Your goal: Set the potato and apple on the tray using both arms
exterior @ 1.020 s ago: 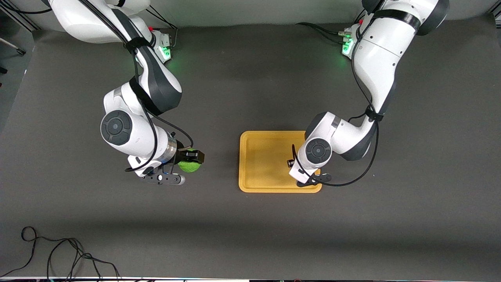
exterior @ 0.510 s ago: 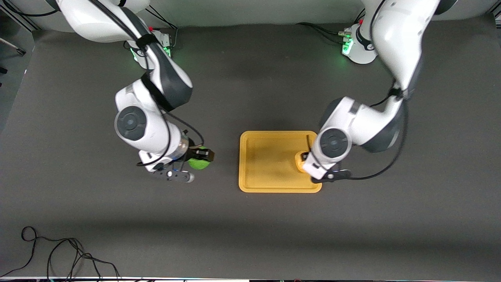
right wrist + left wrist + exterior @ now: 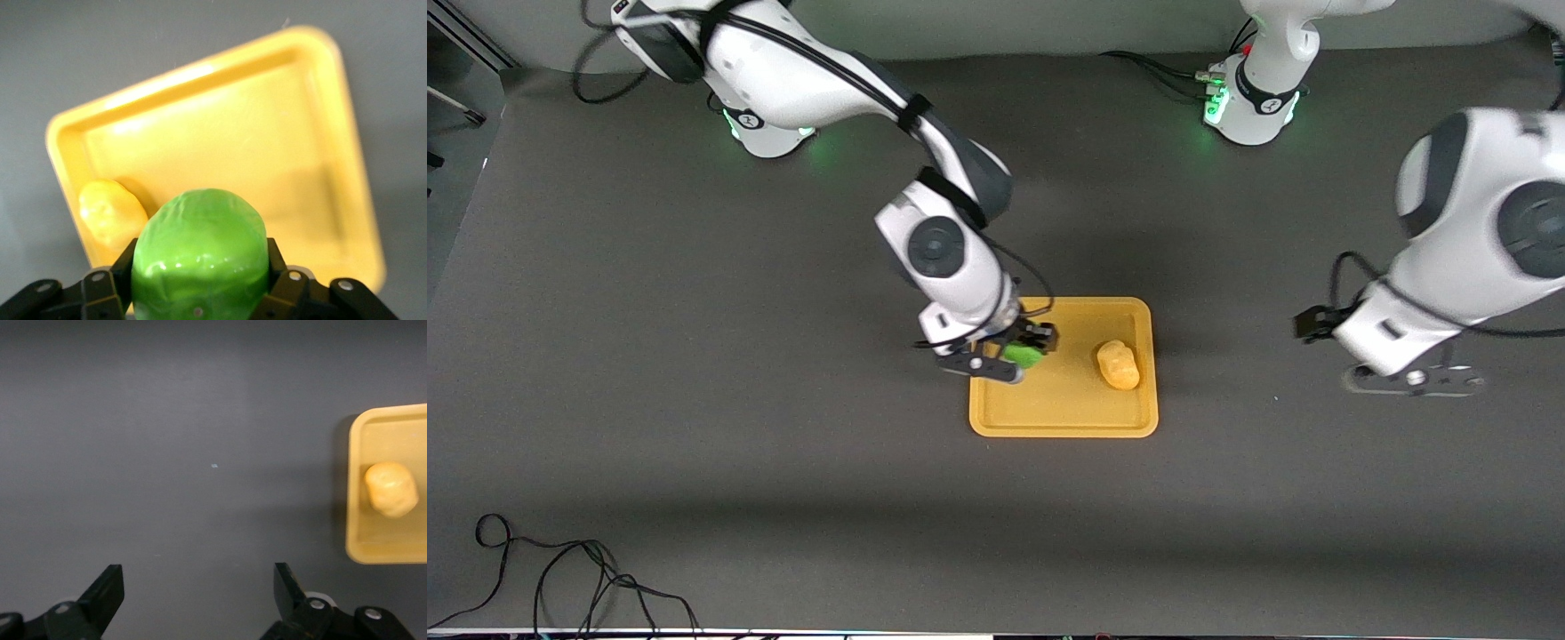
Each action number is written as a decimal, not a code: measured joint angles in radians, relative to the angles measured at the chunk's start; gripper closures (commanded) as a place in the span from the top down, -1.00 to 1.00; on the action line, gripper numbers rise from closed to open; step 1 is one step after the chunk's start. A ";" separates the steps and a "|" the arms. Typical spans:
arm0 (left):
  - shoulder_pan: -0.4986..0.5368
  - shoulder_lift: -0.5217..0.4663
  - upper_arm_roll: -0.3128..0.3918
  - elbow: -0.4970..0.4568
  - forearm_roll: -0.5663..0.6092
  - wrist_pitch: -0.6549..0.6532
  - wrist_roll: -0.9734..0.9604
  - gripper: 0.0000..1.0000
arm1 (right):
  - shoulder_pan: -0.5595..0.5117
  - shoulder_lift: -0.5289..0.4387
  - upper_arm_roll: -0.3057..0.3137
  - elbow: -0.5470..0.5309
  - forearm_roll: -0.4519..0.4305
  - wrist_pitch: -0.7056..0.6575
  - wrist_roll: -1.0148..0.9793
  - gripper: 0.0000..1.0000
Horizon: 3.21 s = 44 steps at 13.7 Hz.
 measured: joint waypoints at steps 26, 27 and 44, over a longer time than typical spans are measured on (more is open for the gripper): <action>0.070 -0.123 -0.002 -0.103 -0.044 0.055 0.144 1.00 | -0.074 -0.172 -0.108 0.046 -0.103 -0.294 -0.124 1.00; 0.070 -0.123 -0.002 -0.103 -0.044 0.055 0.146 1.00 | -0.111 -0.237 -0.109 -0.009 -0.103 -0.306 -0.172 1.00; 0.128 -0.108 -0.001 -0.105 -0.132 0.096 0.240 1.00 | -0.750 -0.820 0.033 -0.267 -0.112 -0.747 -0.718 1.00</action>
